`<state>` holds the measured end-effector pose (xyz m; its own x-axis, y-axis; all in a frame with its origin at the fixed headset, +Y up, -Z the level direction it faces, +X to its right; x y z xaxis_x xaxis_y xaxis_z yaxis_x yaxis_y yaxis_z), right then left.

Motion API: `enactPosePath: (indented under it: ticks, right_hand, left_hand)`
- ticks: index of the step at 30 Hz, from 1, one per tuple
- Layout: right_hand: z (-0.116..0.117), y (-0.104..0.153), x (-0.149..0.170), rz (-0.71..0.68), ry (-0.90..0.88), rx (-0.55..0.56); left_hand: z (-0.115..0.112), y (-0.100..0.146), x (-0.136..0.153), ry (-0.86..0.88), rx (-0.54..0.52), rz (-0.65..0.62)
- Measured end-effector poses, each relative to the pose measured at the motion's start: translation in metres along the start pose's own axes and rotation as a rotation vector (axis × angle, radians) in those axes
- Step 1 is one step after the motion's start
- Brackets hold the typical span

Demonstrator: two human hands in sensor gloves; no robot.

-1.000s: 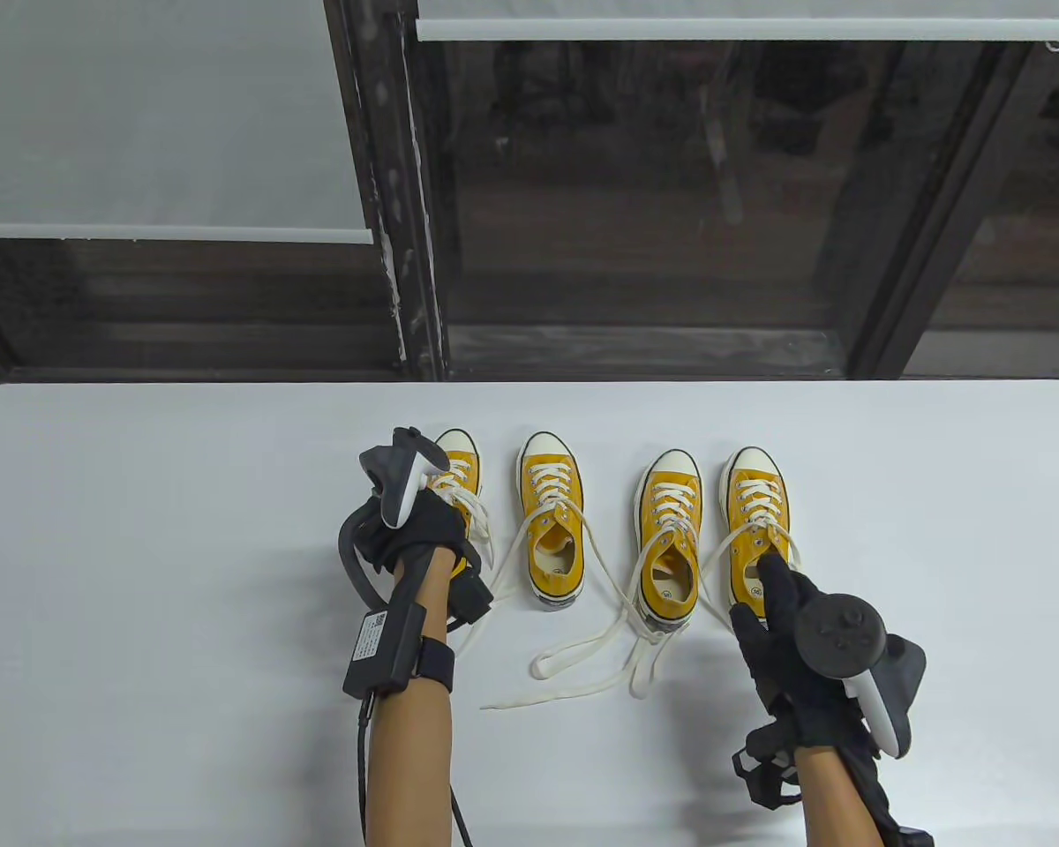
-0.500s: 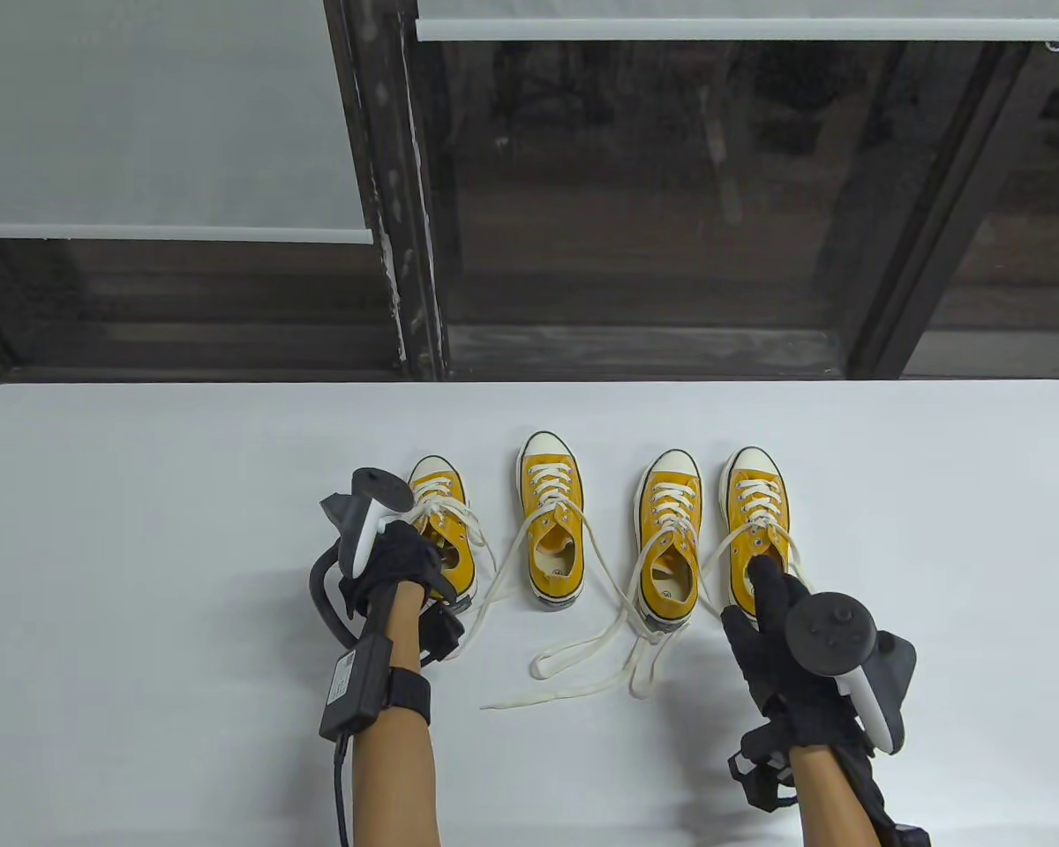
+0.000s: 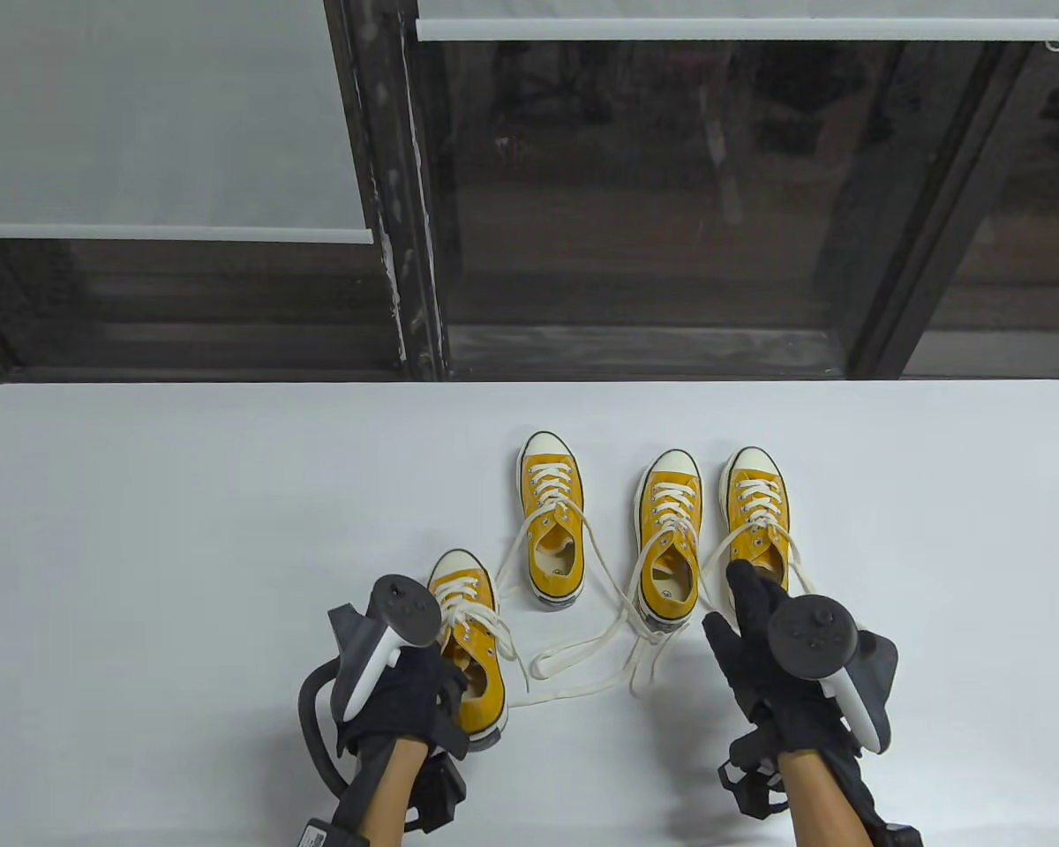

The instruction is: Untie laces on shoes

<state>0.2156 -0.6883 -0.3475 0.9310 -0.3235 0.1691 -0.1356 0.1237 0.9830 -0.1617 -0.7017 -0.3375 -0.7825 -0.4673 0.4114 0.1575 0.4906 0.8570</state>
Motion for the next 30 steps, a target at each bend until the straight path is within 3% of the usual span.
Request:
enactPosePath:
  ticks: [13,16,21,24,27,30]
  right_hand:
    - [0.037,0.002,-0.035,-0.114,0.050,-0.189]
    - [0.044,0.004,-0.045,-0.155,0.037,-0.237]
    - [0.058,0.014,-0.077,-0.265,-0.088,-0.400]
    - [0.073,0.015,-0.097,-0.231,0.014,-0.487]
    - [0.091,0.006,-0.113,-0.199,0.176,-0.504]
    - [0.113,-0.005,-0.124,-0.163,0.191,-0.562]
  left_hand:
    - [-0.069,-0.019,0.005,-0.128,0.316,0.042]
    - [-0.061,-0.012,-0.001,-0.103,0.352,0.010]
    - [-0.008,0.012,-0.015,-0.004,0.173,-0.076]
    - [0.013,0.009,-0.022,0.092,0.147,-0.137]
    - [0.007,-0.005,-0.022,0.160,0.179,-0.155]
    - [-0.009,-0.019,-0.016,0.223,0.231,-0.154]
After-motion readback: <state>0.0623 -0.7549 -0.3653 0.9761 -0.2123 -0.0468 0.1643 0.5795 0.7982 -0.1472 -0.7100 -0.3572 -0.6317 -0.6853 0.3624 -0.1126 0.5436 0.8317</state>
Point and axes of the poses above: the tracker on the back of each hand, its own x axis roughly to the little-finger side, its own y axis roughly from the fingertips to the wrist, z = x × y, the point moved 5 cm from there along -y, roughly from the wrist to the fingertips, and after that the axes turned 15 degrees about y, right-handed, at the moved point
